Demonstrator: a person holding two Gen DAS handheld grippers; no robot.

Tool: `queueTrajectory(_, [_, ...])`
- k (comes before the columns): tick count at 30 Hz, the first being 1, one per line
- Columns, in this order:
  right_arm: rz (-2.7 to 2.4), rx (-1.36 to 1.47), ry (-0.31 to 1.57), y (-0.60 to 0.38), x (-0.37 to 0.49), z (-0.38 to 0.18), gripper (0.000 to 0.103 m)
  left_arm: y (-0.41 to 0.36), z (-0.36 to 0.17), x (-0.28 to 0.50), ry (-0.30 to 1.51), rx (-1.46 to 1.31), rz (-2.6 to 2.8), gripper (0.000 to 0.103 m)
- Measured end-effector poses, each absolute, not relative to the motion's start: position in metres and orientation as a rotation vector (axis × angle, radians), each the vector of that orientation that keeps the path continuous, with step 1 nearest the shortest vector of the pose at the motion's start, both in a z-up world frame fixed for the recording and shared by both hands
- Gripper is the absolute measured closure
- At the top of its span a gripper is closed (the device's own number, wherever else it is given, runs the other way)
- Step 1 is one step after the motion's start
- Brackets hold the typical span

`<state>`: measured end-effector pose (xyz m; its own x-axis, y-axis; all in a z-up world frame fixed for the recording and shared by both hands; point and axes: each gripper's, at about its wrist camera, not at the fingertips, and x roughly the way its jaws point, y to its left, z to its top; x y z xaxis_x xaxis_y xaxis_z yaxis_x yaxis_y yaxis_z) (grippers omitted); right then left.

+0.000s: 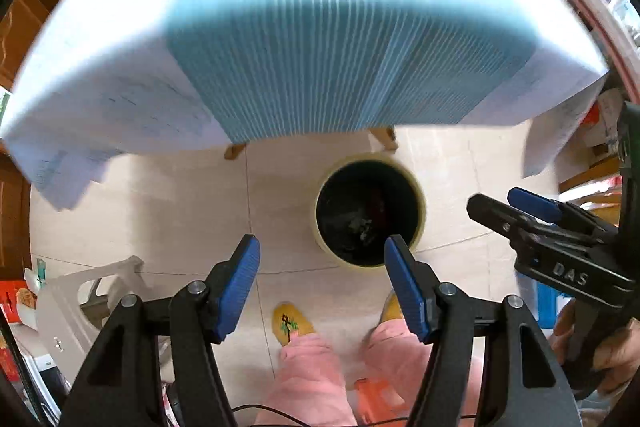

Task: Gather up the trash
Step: 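Raise both tools back over the table toward the remaining trash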

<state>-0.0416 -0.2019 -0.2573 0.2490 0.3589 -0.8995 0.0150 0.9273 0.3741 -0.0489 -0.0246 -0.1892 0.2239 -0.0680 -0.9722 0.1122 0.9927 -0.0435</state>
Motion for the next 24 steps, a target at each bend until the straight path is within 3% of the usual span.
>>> queueTrajectory(7, [0.36,0.214,1.209,-0.201,-0.047,-0.14,0.029,-0.017,-0.073,-0.059,1.168,-0.01,-0.12,0.04])
queueTrajectory(19, [0.473,0.01,0.849,-0.215,-0.037,0.014,0.029,-0.031,0.044,-0.045,0.906,0.069,0.049,0.04])
queueTrajectory(22, [0.501,0.001,0.794,-0.223,-0.029,0.038,0.029,-0.025,0.06,-0.038,0.901,0.069,0.097,0.025])
queueTrajectory(24, [0.512,-0.005,0.774,-0.226,-0.022,0.047,0.029,-0.02,0.07,-0.03,0.896,0.037,0.11,0.025])
